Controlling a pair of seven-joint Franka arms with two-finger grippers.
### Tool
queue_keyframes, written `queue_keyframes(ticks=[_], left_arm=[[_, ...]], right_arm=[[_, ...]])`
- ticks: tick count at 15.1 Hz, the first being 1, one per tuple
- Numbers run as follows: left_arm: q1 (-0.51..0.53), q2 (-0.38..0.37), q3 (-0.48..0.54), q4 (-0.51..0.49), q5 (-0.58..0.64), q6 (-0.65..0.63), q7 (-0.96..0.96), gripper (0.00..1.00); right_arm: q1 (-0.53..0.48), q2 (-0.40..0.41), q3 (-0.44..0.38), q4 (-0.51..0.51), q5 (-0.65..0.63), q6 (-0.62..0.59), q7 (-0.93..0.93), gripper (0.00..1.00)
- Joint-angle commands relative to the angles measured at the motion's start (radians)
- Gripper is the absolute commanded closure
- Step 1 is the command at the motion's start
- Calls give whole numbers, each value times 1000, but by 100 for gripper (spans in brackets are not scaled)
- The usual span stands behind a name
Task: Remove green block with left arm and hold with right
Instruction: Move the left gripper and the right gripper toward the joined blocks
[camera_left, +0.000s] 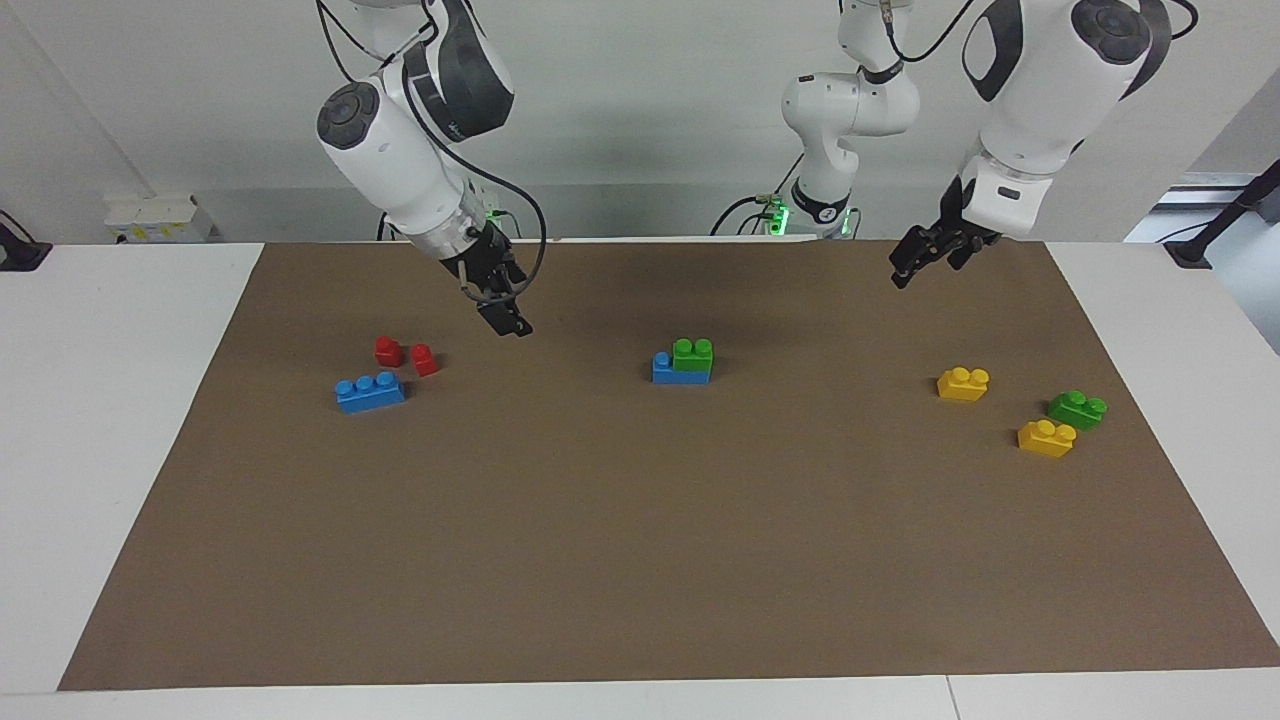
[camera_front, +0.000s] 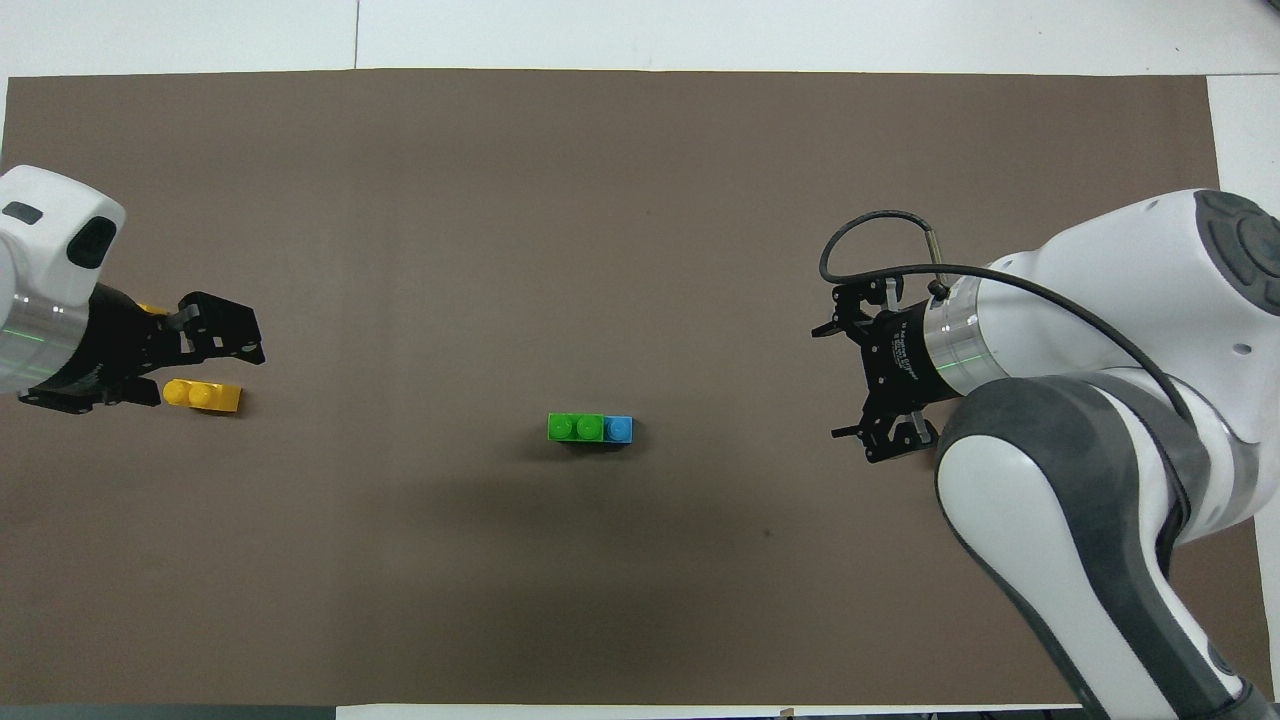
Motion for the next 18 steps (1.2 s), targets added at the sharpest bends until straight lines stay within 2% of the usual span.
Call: queue_keyframes(ticks=[1,6,11,18], left_arm=[[-69,-71,9,-118,-12,96,-180,0],[-146,-73,9,-160,-35,168,-460,0],[-258,-67,10,-230,-35,273,-697,0],[-353,-18,10,-278,-35,434,-1305,0]], right_arm=[[30,-2,-1,-42,53,67,94,0],[105,-4,-1,-105,57,124,61,0],[152,-2,-1,-168,106,246,40,0],[209,19,-1,-210,141,371,47,0]])
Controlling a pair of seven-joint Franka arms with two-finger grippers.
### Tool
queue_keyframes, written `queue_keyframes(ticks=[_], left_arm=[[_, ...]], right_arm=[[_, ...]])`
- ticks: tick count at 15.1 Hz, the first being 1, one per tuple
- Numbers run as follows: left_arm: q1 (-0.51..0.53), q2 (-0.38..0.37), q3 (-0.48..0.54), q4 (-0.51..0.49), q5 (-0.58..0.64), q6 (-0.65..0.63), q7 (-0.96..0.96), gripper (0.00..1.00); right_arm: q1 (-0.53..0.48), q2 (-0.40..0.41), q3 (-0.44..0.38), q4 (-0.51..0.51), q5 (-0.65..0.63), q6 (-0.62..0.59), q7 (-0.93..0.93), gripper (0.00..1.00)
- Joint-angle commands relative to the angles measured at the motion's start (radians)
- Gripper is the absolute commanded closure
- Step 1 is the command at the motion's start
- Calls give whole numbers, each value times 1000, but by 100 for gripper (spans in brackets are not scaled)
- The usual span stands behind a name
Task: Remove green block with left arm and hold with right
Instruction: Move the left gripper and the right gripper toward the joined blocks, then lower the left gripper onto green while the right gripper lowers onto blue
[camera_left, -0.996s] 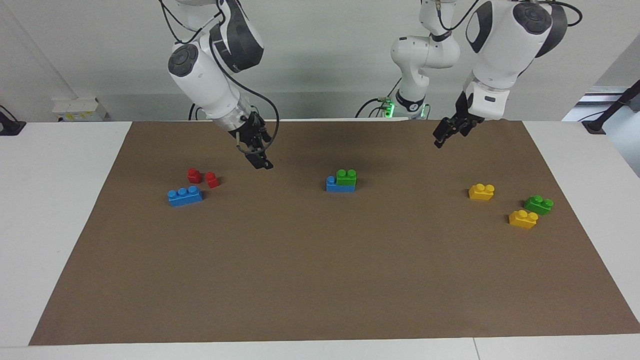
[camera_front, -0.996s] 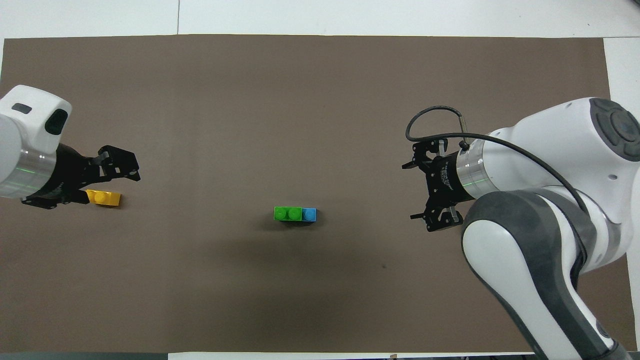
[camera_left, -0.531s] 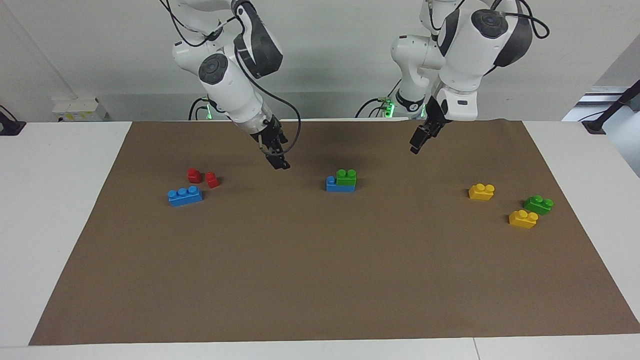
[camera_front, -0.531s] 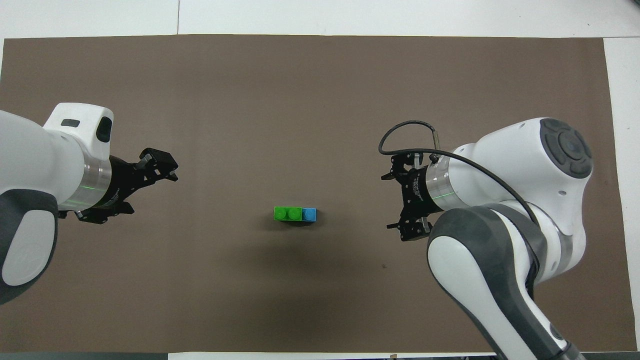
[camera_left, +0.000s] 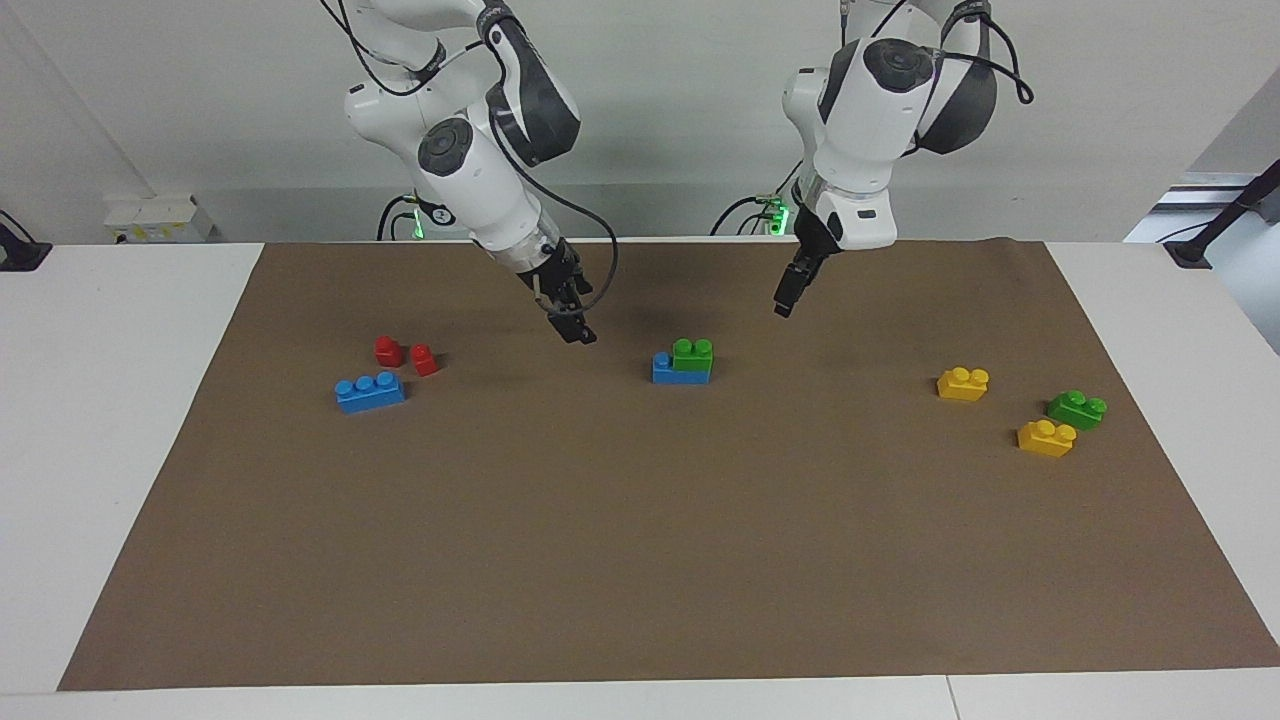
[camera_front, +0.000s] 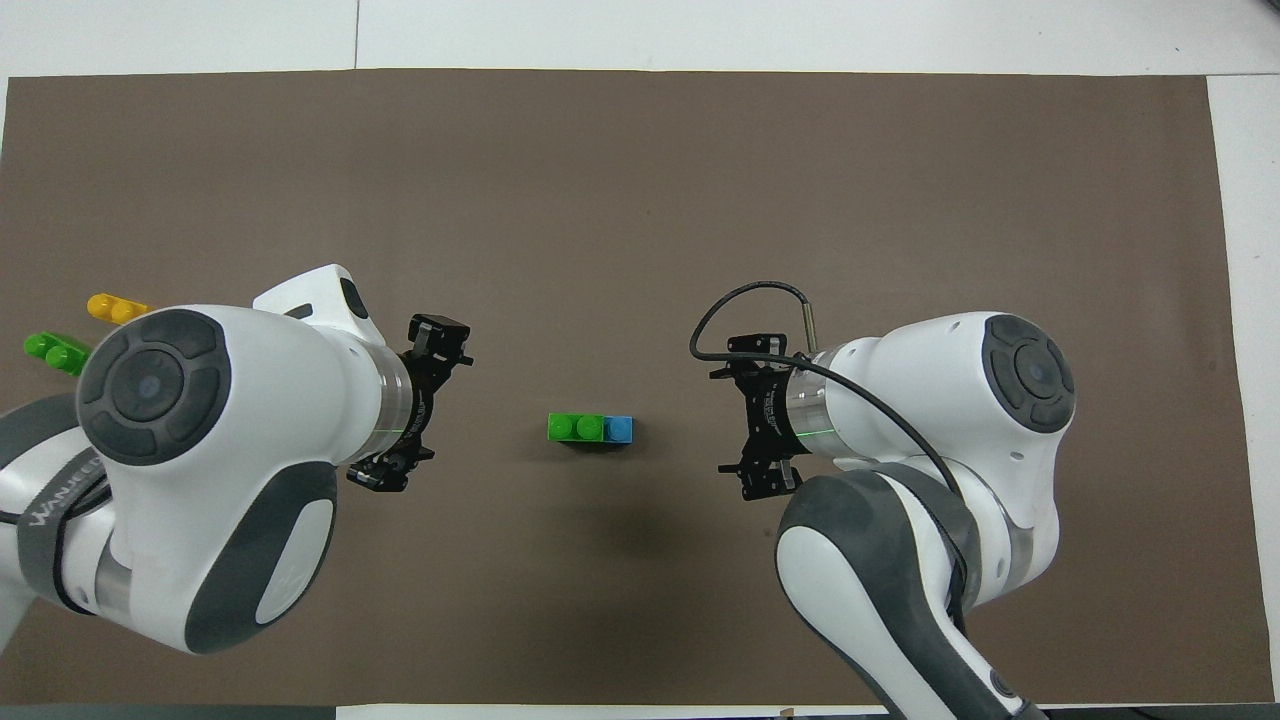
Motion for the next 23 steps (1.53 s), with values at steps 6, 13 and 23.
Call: queue_keyframes(ticks=[6,13,23], left_arm=[[-73,106,16,-19,-12,152,-352,0],[-111,186,16,-17,-10,213,-468,0],[-170,209,19,-55,-9,224,-569,0]], right_arm=[[65,62,-1,-25,68,141,-24,0],[88,109,0,-45,81,216,-30,0],[146,204,0,-40,140,307,-55,0]])
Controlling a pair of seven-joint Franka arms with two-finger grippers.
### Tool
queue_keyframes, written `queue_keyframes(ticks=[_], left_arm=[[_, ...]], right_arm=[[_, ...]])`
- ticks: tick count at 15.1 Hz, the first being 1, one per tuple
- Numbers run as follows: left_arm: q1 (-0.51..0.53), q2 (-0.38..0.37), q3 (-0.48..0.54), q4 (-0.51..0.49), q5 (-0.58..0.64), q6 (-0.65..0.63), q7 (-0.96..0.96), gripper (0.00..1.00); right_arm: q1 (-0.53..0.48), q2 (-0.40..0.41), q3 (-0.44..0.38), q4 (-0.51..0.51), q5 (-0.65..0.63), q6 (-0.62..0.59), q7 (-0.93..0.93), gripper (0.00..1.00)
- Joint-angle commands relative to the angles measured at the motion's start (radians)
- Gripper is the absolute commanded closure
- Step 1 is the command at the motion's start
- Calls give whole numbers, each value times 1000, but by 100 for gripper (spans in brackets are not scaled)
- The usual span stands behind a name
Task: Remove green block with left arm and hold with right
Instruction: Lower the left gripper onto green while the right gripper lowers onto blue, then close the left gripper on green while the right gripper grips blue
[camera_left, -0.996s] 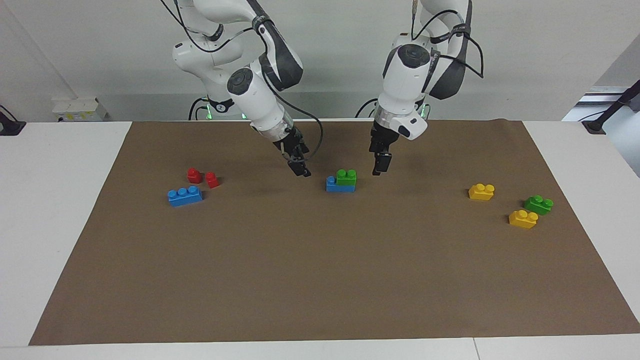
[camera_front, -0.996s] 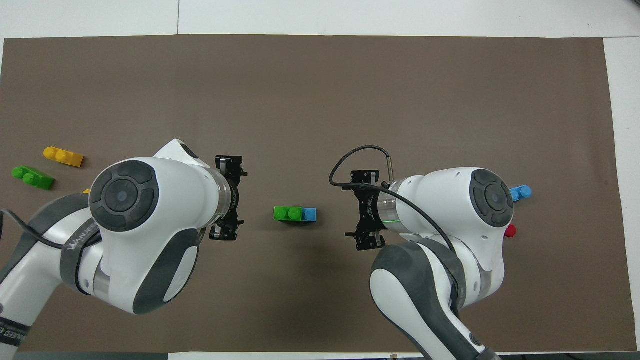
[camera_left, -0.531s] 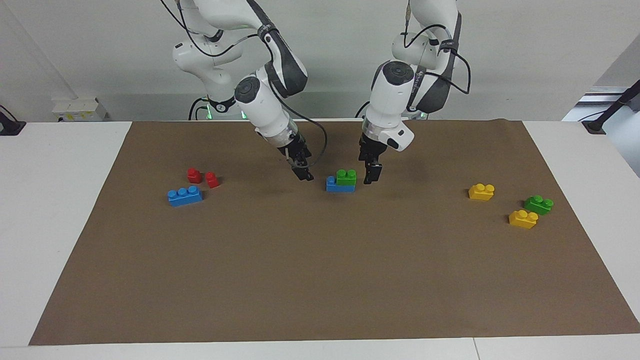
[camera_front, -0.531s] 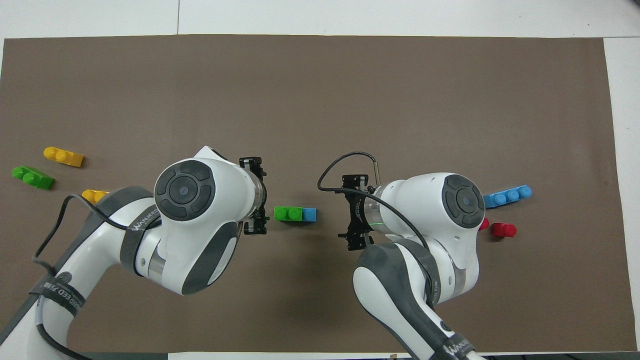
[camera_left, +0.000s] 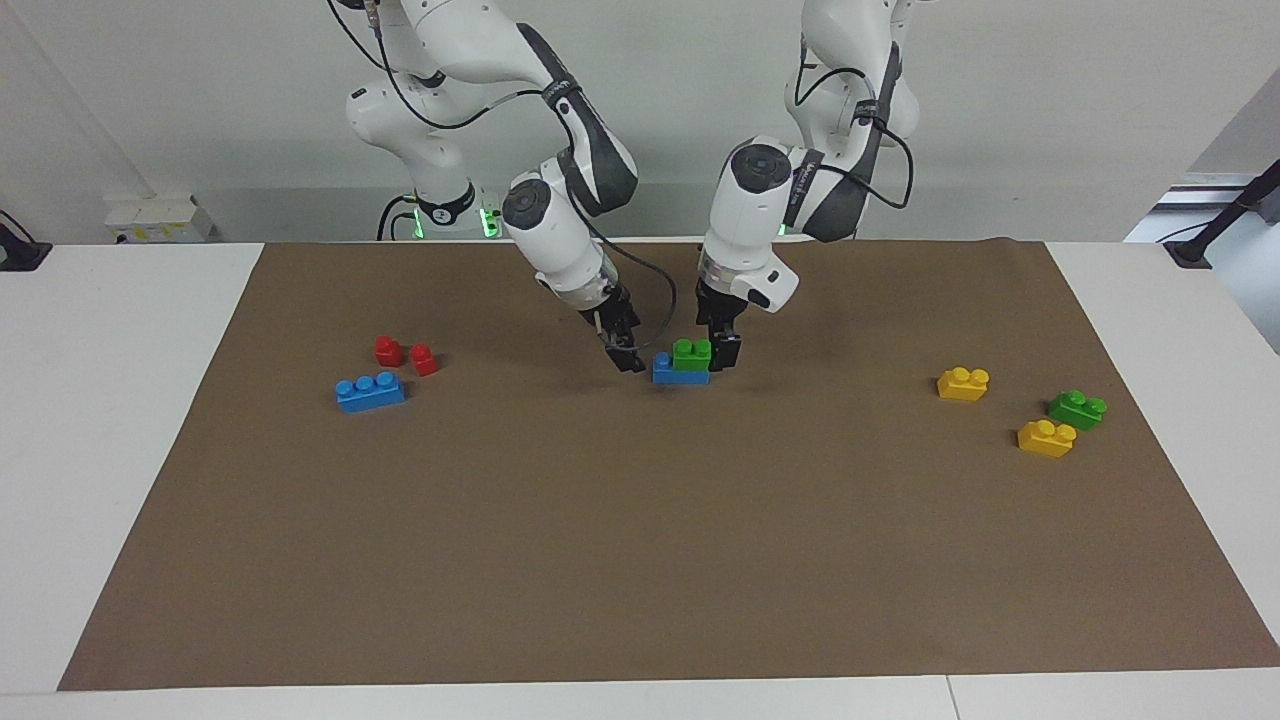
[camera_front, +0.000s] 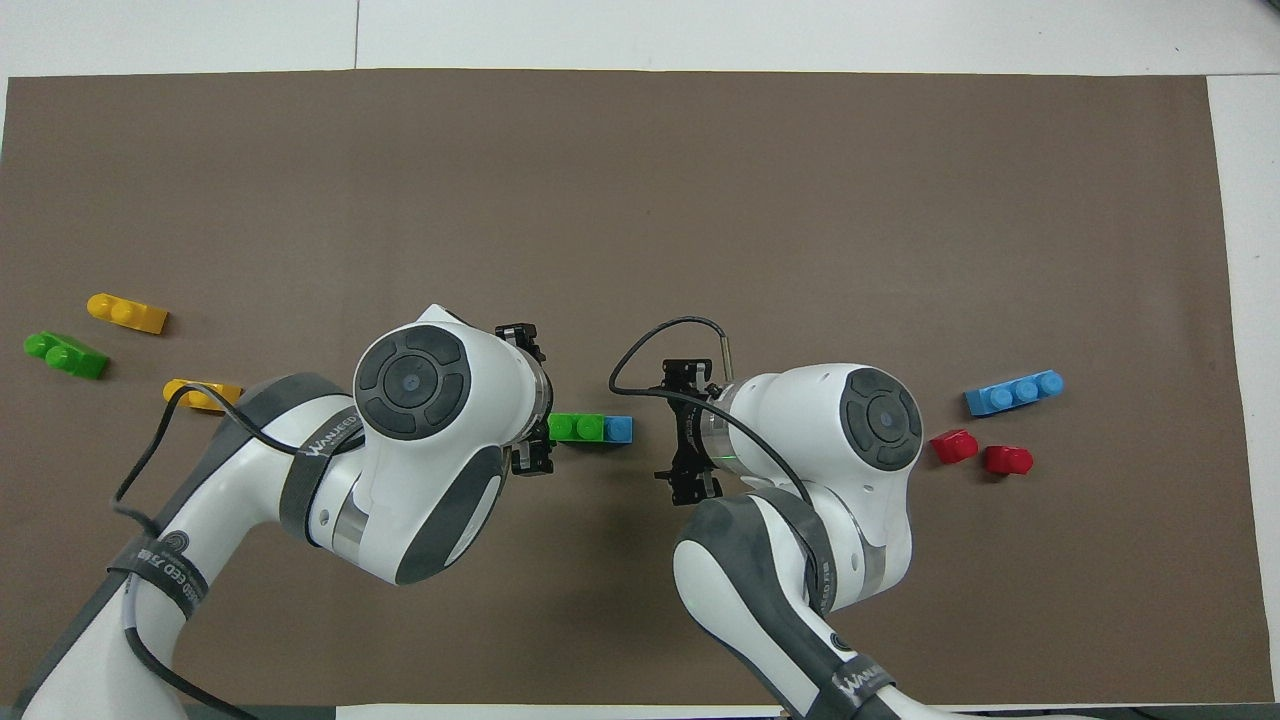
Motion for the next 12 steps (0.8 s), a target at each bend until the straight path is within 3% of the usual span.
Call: queue_keyframes(ticks=[1,12], left_arm=[[-24,-10,19,-33,-9,24,-21,0],[-44,2,21,-92,-1,113,-62,0]], right_arm=[[12,22,1,-5,51,50,-42,0],[86,101,3,4,114,176,-42,0]])
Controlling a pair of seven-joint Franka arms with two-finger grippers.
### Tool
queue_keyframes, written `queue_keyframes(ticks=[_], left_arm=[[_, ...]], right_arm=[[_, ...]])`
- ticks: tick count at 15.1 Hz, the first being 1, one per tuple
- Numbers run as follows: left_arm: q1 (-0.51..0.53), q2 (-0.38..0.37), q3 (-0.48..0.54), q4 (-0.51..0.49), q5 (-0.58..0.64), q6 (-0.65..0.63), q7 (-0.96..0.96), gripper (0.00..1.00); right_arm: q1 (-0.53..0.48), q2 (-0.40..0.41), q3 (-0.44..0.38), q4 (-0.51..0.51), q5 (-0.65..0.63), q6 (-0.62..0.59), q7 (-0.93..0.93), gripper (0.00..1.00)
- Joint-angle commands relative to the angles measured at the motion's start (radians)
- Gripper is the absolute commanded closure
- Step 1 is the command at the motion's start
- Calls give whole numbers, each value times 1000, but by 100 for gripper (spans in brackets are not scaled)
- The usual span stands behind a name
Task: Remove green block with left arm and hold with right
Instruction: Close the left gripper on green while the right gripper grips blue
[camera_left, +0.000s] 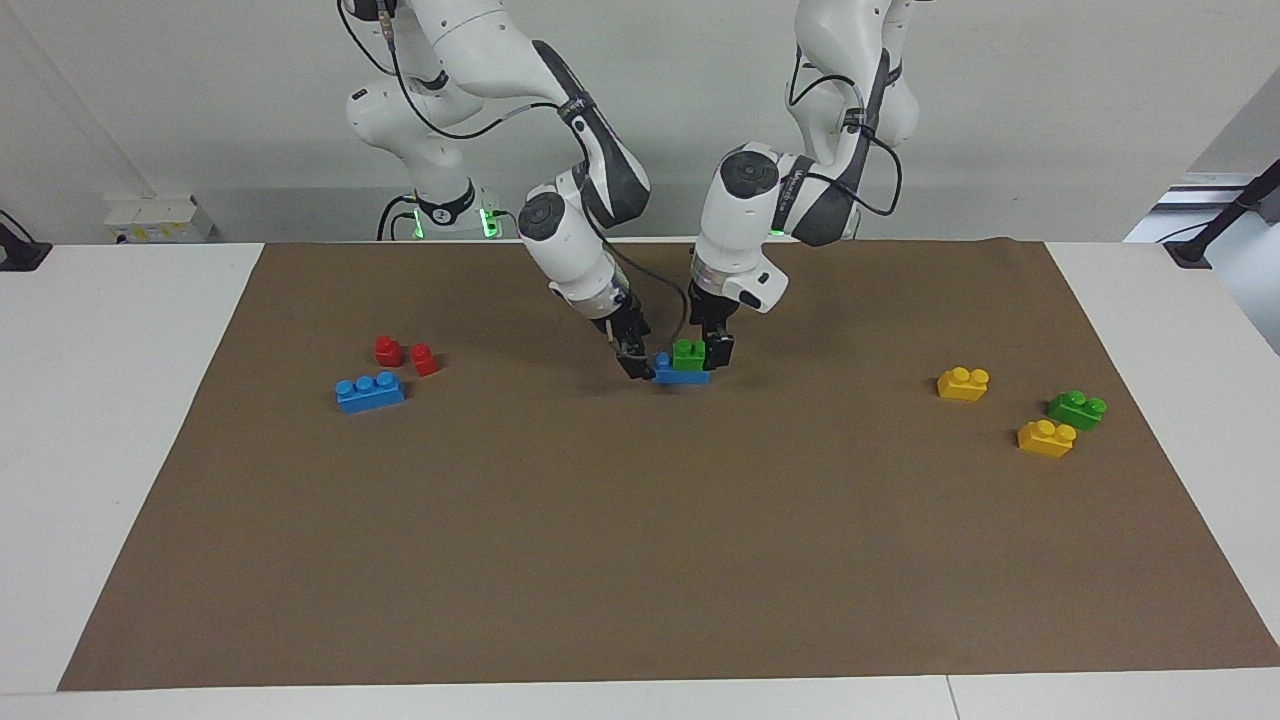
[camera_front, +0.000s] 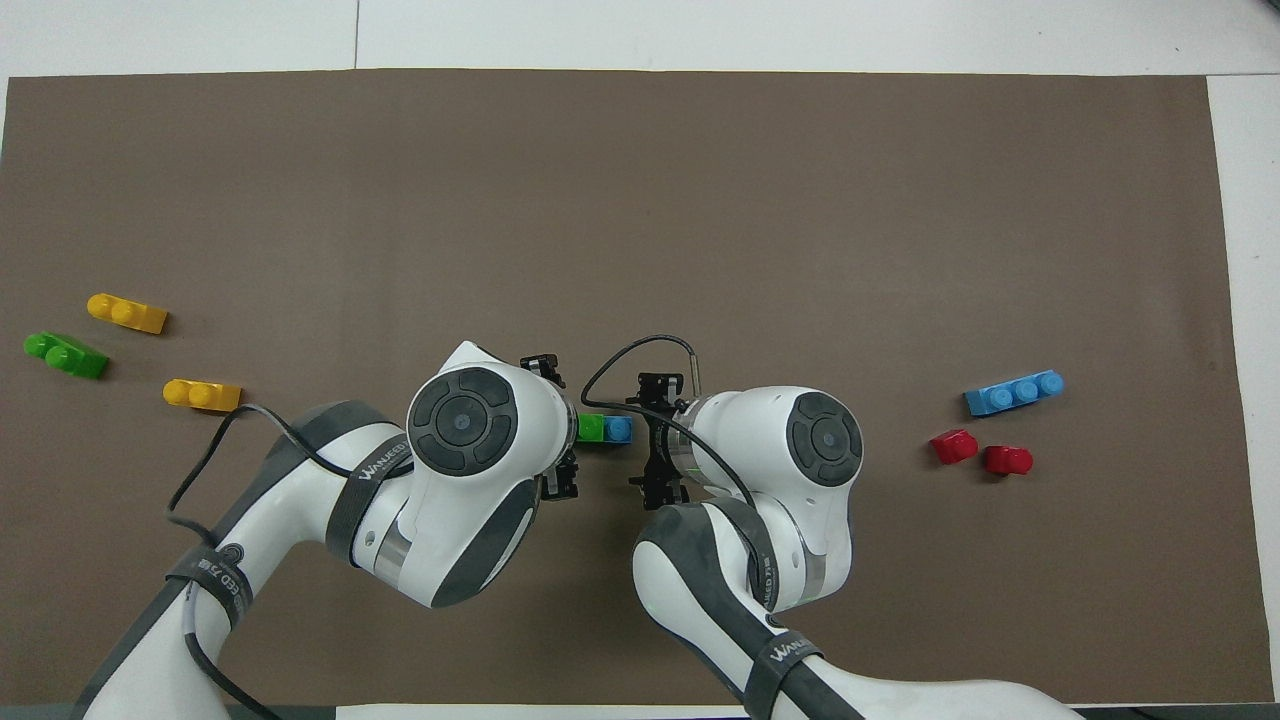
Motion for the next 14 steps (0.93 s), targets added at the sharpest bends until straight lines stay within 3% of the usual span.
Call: queue_keyframes(ticks=[1,10,14], left_arm=[[-24,-1,18,-26,-1,31,-18,0],[-30,17,18,-27,0,41,-18,0],[-30,16,18,-26,3,38,-18,0]], right_arm=[[25,15,2,4,59,36,-37,0],[27,46,2,4,64,65,-57,2],[28,47,2,4,64,85,-57,10]])
